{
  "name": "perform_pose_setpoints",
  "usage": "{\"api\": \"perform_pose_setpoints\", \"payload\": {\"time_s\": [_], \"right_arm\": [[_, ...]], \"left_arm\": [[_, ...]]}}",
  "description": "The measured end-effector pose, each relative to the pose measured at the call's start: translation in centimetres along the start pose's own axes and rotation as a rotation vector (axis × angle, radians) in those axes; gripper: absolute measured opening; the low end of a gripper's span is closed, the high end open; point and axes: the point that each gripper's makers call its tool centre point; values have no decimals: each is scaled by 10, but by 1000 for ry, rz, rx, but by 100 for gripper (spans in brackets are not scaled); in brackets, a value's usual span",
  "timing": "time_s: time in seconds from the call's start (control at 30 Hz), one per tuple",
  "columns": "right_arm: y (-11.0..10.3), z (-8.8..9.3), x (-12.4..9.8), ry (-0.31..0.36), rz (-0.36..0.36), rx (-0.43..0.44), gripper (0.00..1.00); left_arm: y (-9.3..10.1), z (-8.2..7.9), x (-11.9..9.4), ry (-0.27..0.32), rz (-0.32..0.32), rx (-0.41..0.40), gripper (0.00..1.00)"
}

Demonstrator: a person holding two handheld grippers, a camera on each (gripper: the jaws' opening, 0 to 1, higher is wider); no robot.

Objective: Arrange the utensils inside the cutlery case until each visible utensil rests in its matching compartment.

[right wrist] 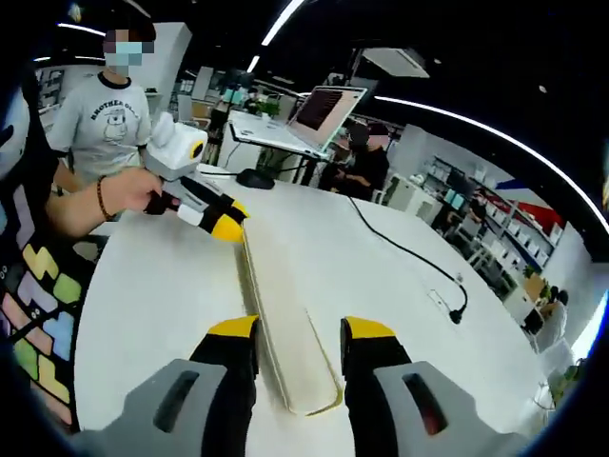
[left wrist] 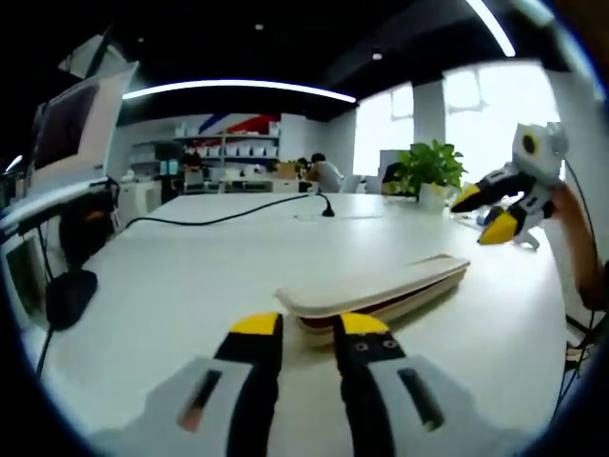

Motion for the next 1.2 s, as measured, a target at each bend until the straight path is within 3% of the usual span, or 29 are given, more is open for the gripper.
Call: {"api": "perform_pose_setpoints", "payload": {"time_s": [0.1,0.2,0.4,0.7,1.2], "right_arm": [[-5,-1,10,-15,-112,-4,41],[-1,17,20,-134,-138,-36,41],[0,42,35,-233,-195,15,45],[-3,52,48,-274,-248,78,43],[-9,57,59,-349,-311,119,44]], "left_arm": [[-1,0,-1,-4,-2,3,23],[-1,1,-2,-10,1,2,23],[-3,2,-3,-17,5,14,23],[-7,7,-5,-62,-16,72,23],[-6,9,-2,-70,-10,94,22]]}}
Point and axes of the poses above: the point that each gripper's makers call its tool centre point, and the gripper's own axes: x roughly forward along the fingers, y roughly to its right, z roughly out of its underside, and after that the axes turned 1 degree about z, right-handed
